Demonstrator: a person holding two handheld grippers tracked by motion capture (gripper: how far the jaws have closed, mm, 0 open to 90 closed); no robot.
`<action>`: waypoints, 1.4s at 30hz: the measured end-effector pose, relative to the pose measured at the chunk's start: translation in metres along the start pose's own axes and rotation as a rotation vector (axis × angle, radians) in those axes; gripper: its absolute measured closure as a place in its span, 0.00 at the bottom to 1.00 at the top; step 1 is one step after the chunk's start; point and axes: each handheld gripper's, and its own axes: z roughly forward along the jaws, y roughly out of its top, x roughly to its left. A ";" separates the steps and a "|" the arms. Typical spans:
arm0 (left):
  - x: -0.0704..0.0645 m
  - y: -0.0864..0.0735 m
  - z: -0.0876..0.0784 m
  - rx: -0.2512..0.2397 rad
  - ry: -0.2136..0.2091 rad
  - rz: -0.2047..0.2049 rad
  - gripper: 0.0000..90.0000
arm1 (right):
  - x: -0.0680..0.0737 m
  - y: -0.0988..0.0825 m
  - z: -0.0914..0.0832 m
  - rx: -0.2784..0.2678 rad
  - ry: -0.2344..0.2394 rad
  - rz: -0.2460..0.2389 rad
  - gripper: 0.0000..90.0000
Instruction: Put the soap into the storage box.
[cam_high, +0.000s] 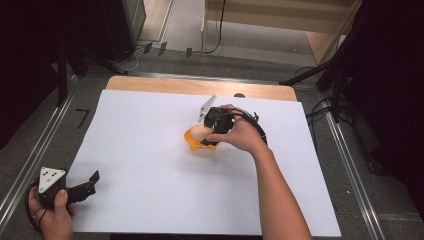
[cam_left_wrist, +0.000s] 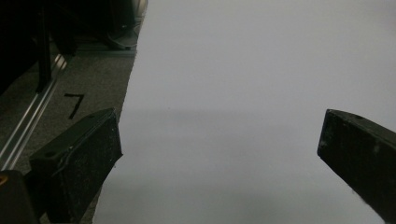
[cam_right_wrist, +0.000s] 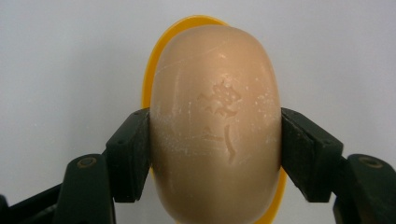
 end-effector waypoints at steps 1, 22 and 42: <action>0.000 0.000 0.000 0.000 0.000 0.000 0.00 | -0.001 -0.001 0.000 0.003 0.011 0.020 0.36; 0.000 0.000 0.001 0.003 0.003 -0.001 0.00 | 0.007 -0.027 -0.030 -0.124 -0.067 0.192 0.22; -0.001 0.000 0.000 0.000 0.006 -0.001 0.00 | 0.040 -0.086 -0.056 -0.267 -0.193 0.431 0.15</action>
